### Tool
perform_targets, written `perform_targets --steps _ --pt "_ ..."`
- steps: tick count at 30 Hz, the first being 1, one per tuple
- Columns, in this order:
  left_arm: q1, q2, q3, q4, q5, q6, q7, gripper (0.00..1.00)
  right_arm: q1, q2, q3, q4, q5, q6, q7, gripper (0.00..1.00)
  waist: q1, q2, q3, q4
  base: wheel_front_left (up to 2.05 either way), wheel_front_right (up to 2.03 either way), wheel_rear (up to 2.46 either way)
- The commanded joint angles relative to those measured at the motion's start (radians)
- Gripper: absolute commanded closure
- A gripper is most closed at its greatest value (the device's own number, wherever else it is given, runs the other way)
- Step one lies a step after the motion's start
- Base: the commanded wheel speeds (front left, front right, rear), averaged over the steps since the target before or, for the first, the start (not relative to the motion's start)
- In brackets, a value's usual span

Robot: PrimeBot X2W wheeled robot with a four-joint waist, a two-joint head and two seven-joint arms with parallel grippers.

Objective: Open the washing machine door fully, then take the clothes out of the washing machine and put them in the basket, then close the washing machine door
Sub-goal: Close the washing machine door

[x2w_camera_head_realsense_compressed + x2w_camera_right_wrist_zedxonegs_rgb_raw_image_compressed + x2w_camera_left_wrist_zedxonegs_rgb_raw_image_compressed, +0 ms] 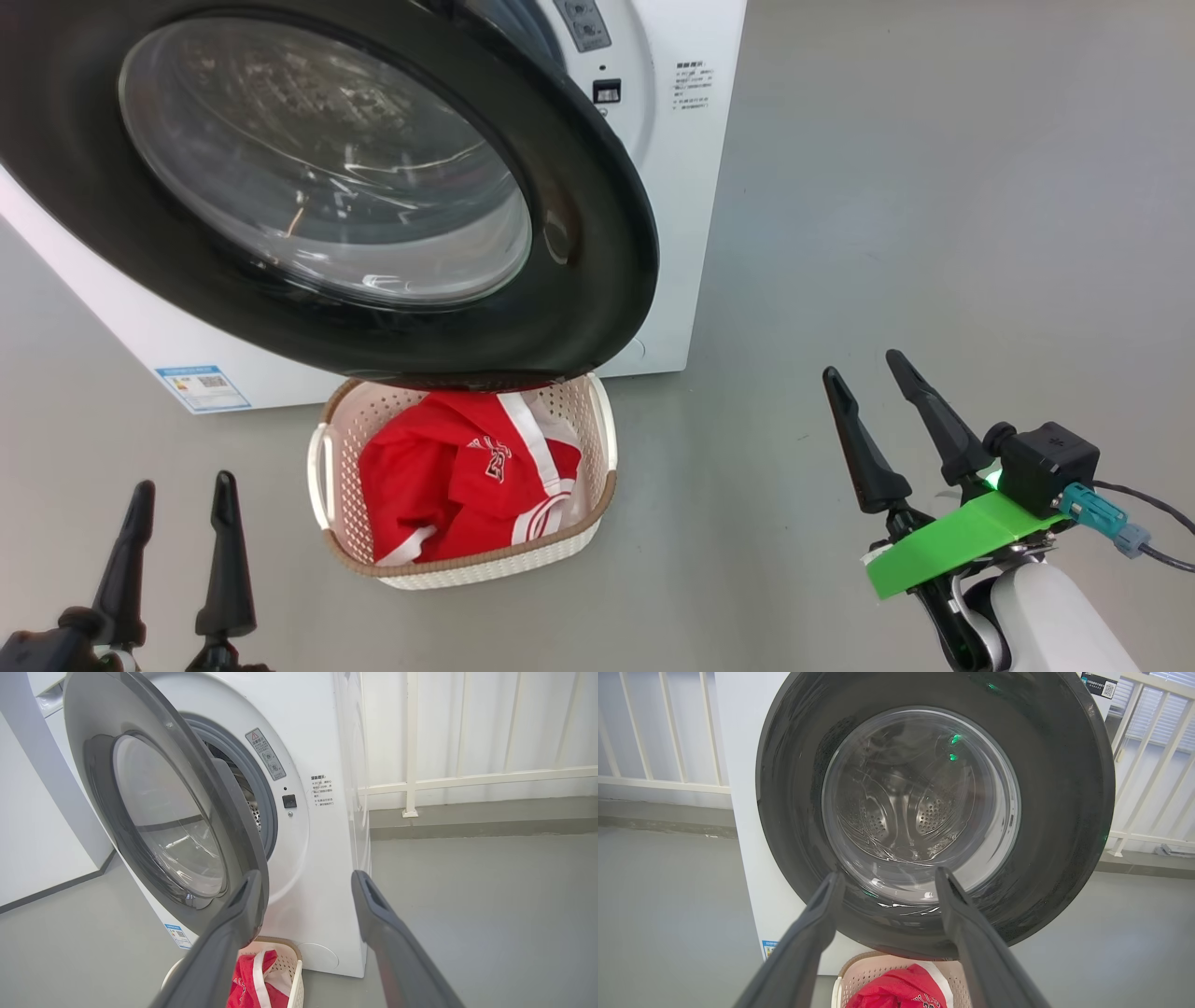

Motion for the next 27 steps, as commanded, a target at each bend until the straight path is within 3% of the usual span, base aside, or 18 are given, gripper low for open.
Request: perform_targets --steps 1,6,7,8,9,10,17,27 --pt "-0.017 0.01 0.042 -0.02 0.013 -0.014 -0.012 0.0 -0.009 -0.005 0.02 -0.022 0.011 0.002 -0.005 0.0 0.0 0.0 0.001 0.0 0.0 0.0 0.0" --pt "-0.02 0.003 0.045 -0.018 0.015 -0.021 -0.012 0.0 -0.011 -0.004 0.019 -0.027 0.011 0.002 -0.005 0.02 0.0 0.0 0.005 0.002 0.0 0.0 0.0" --pt "-0.021 0.002 0.045 -0.018 0.015 -0.022 -0.012 0.0 -0.011 -0.004 0.019 -0.028 0.011 0.002 -0.005 0.25 0.0 0.0 0.006 0.003 0.0 0.0 0.0" --pt "-0.022 0.001 0.047 -0.017 0.015 -0.023 -0.012 0.0 -0.012 -0.004 0.018 -0.03 0.011 0.002 -0.005 0.63 0.0 0.0 0.007 0.004 0.0 0.0 0.0" --pt "-0.023 -0.001 0.048 -0.017 0.016 -0.024 -0.012 0.0 -0.013 -0.003 0.017 -0.031 0.012 0.002 -0.005 0.88 0.0 0.0 0.007 0.005 0.0 0.0 0.0" --pt "-0.023 -0.002 0.049 -0.016 0.016 -0.025 -0.012 0.0 -0.014 -0.002 0.016 -0.034 0.014 0.002 -0.005 1.0 0.0 0.0 0.008 0.005 0.0 0.0 0.0" --pt "-0.027 -0.011 0.05 -0.013 0.015 -0.032 -0.012 0.0 -0.031 -0.003 0.025 -0.066 0.028 0.002 -0.005 1.0 0.0 0.0 0.016 0.015 0.0 0.0 0.0" --pt "-0.047 -0.021 0.047 -0.018 0.017 -0.042 -0.012 0.0 -0.132 -0.042 0.151 -0.07 0.036 0.002 -0.005 1.0 0.0 0.0 0.051 0.054 0.0 0.0 0.0"
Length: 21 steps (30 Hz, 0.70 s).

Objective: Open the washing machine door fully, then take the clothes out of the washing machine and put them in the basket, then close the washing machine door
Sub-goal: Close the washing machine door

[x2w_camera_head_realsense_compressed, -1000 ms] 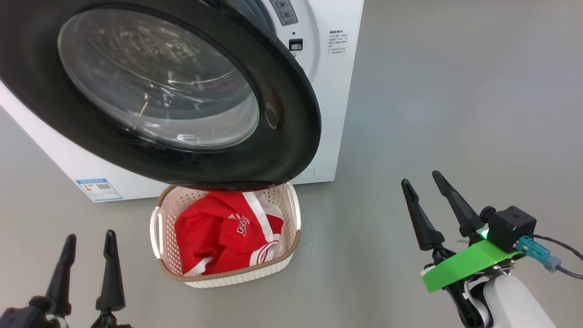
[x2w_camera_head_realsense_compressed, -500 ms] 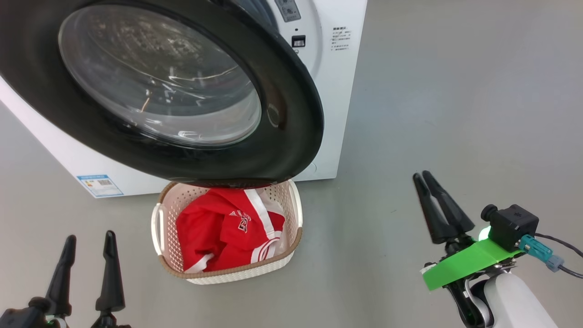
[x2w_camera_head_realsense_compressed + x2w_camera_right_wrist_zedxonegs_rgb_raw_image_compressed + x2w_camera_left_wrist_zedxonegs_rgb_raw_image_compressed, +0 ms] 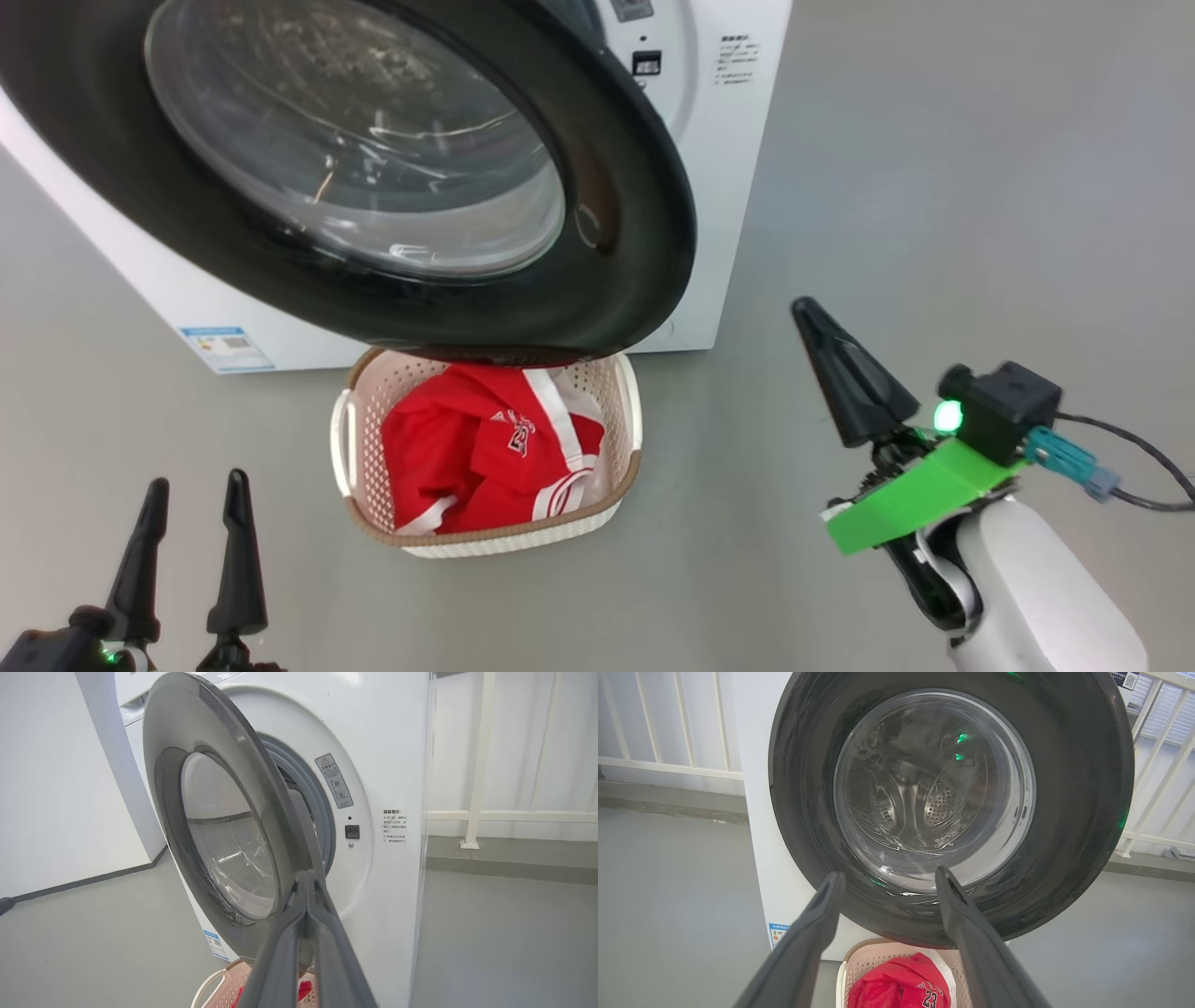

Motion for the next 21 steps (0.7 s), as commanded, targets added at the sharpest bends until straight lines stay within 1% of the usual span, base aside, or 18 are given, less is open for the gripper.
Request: perform_targets --steps 1,12,21 --pt "-0.044 0.01 0.033 -0.024 0.01 -0.008 -0.009 0.0 -0.028 -0.004 0.032 -0.017 0.001 0.002 -0.005 1.0 0.0 0.0 0.015 0.015 0.0 0.0 0.0" --pt "-0.088 0.008 0.017 -0.021 0.022 -0.016 -0.009 0.0 -0.178 -0.042 0.151 0.06 0.0 0.002 -0.005 1.0 0.0 0.0 0.096 0.08 0.0 0.0 0.0" --pt "-0.122 0.007 0.01 -0.016 0.01 -0.019 -0.009 0.0 -0.265 -0.063 0.191 0.135 0.003 0.002 -0.005 1.0 0.0 0.0 0.153 0.129 0.0 0.0 0.0"
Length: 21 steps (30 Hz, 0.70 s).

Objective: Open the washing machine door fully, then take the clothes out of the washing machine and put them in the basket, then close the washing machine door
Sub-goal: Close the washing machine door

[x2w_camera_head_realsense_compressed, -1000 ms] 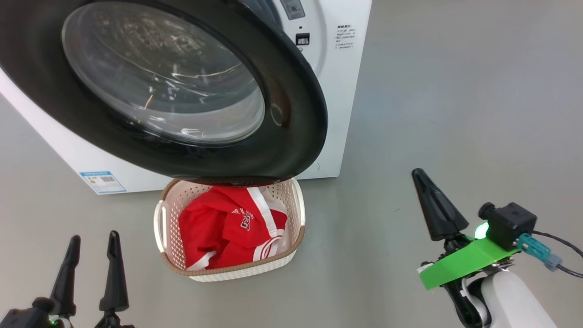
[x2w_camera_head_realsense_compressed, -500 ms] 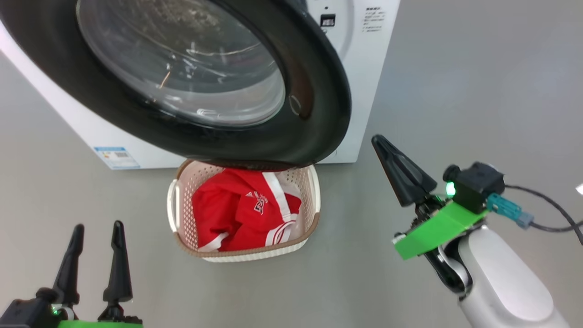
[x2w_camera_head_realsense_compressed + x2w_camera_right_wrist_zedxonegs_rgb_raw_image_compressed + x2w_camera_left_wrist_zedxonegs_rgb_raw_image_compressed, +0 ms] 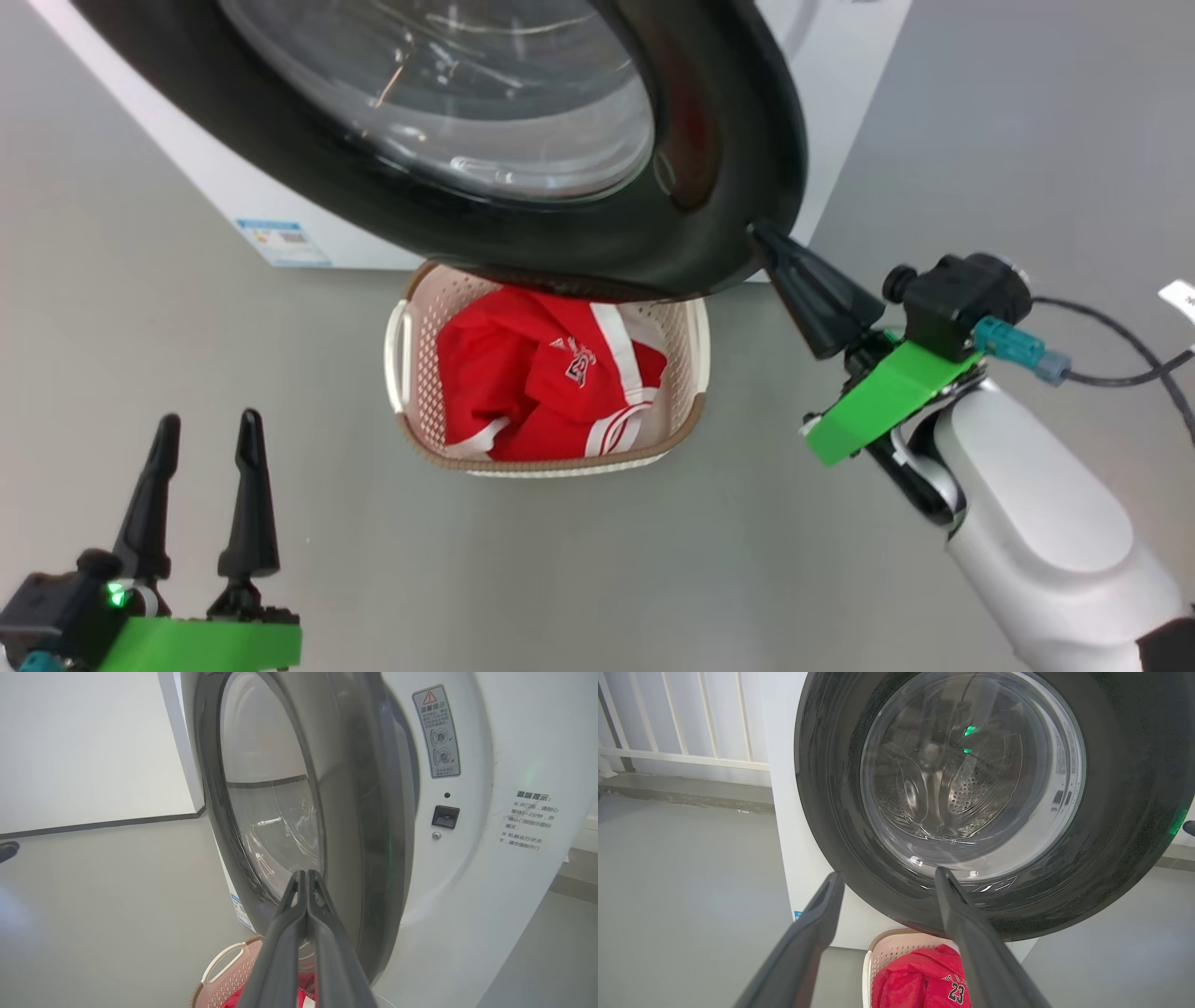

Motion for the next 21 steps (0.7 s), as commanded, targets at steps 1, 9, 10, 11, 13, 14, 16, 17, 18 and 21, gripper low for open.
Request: perform_targets --steps 1,9,10,11,13,14,16,17,18,21 --pt "-0.034 0.012 0.032 -0.02 -0.007 -0.008 -0.008 0.0 -0.02 -0.001 0.021 -0.011 0.003 0.002 -0.005 1.0 0.0 -0.0001 0.032 0.03 0.0 0.0 0.0" --pt "-0.067 0.015 0.017 -0.022 -0.02 -0.009 -0.008 0.0 -0.095 -0.027 0.017 0.041 0.004 0.002 -0.005 1.0 0.0 -0.0001 0.083 0.065 0.0 0.0 0.0" --pt "-0.07 0.016 0.015 -0.022 -0.022 -0.009 -0.008 0.0 -0.103 -0.029 0.016 0.046 0.003 0.002 -0.005 1.0 0.0 -0.0001 0.089 0.068 0.0 0.0 0.0" --pt "-0.073 0.016 0.013 -0.022 -0.024 -0.009 -0.008 0.0 -0.111 -0.032 0.015 0.049 0.003 0.002 -0.005 1.0 0.0 -0.0001 0.094 0.072 0.0 0.0 0.0" --pt "-0.079 0.018 0.01 -0.021 -0.028 -0.009 -0.008 0.0 -0.126 -0.038 0.013 0.056 0.002 0.002 -0.005 1.0 0.0 -0.0001 0.105 0.078 0.0 0.0 0.0" --pt "-0.082 0.018 0.008 -0.021 -0.03 -0.009 -0.008 0.0 -0.134 -0.042 0.01 0.059 0.002 0.002 -0.005 1.0 0.0 -0.0001 0.111 0.082 0.0 0.0 0.0" --pt "-0.09 0.019 0.001 -0.02 -0.033 -0.009 -0.008 0.0 -0.15 -0.053 -0.005 0.065 -0.001 0.002 -0.005 1.0 0.0 -0.0001 0.123 0.092 0.0 0.0 0.0" --pt "-0.093 0.019 -0.002 -0.02 -0.035 -0.009 -0.008 0.0 -0.157 -0.06 -0.015 0.066 -0.003 0.002 -0.005 1.0 0.0 -0.0001 0.128 0.098 0.0 0.0 0.0" --pt "-0.097 0.018 -0.005 -0.018 -0.038 -0.009 -0.008 0.0 -0.168 -0.073 -0.031 0.069 -0.007 0.002 -0.005 1.0 0.0 -0.0001 0.138 0.11 0.0 0.0 0.0" --pt "-0.099 0.018 -0.004 -0.014 -0.041 -0.009 -0.008 0.0 -0.19 -0.091 -0.04 0.077 -0.018 0.002 -0.005 1.0 0.0 -0.0001 0.151 0.128 0.0 0.0 0.0"
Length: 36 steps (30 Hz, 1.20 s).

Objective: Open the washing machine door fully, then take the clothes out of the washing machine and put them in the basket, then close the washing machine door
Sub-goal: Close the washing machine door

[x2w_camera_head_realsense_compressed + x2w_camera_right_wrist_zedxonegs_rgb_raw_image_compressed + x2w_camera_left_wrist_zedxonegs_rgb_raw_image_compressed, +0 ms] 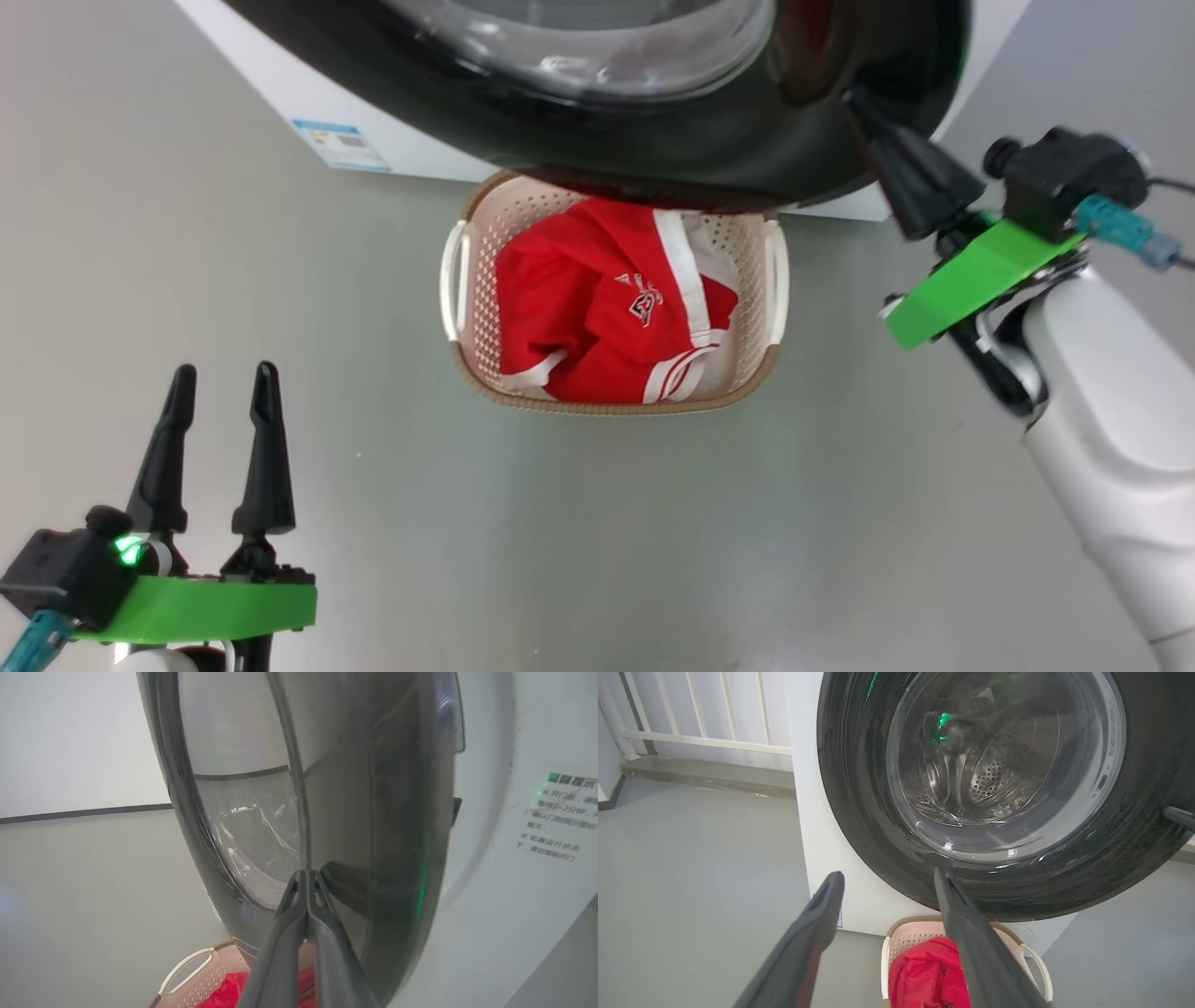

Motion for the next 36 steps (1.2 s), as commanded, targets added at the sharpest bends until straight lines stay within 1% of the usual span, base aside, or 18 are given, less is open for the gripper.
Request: perform_targets --steps 1,10,15,19,20,22,26,30,36 --pt "-0.019 0.021 0.035 -0.017 -0.008 -0.003 -0.008 0.0 -0.019 -0.006 0.003 -0.012 -0.014 0.0 -0.005 1.0 0.0 0.0 0.02 0.024 0.0 0.0 0.0" --pt "-0.036 0.018 0.032 -0.017 -0.017 -0.003 -0.008 0.0 -0.144 -0.063 -0.005 0.054 -0.018 0.0 -0.005 1.0 0.0 0.0 0.053 0.079 0.0 0.0 0.0" --pt "-0.037 0.012 0.031 -0.014 -0.023 -0.003 -0.008 0.0 -0.195 -0.089 -0.035 0.091 -0.027 0.0 -0.005 1.0 0.0 0.0 0.067 0.104 0.0 0.0 0.0" --pt "-0.037 0.01 0.032 -0.012 -0.024 -0.003 -0.008 0.0 -0.231 -0.096 -0.08 0.13 -0.041 0.0 -0.005 1.0 0.0 0.0 0.071 0.113 0.0 0.0 0.0" --pt "-0.037 0.01 0.032 -0.012 -0.024 -0.003 -0.008 0.0 -0.231 -0.096 -0.08 0.13 -0.041 0.0 -0.005 1.0 0.0 0.0 0.071 0.113 0.0 0.0 0.0" --pt "-0.039 0.009 0.034 -0.011 -0.024 -0.003 -0.008 0.0 -0.252 -0.093 -0.12 0.153 -0.057 0.0 -0.005 1.0 0.0 0.0 0.073 0.113 0.0 0.0 0.0" --pt "-0.04 0.006 0.038 -0.012 -0.025 -0.003 -0.008 0.0 -0.268 -0.067 -0.184 0.175 -0.098 0.0 -0.005 1.0 0.0 0.0 0.068 0.109 0.0 0.0 0.0" --pt "-0.041 0.005 0.039 -0.01 -0.024 -0.003 -0.008 0.0 -0.247 -0.039 -0.203 0.178 -0.126 0.0 -0.005 1.0 0.0 0.0 0.056 0.1 0.0 0.0 0.0" --pt "-0.04 0.011 0.041 -0.007 -0.02 -0.003 -0.008 0.0 -0.216 -0.015 -0.203 0.174 -0.136 0.0 -0.005 1.0 0.0 0.0 0.034 0.086 0.0 0.0 0.0"
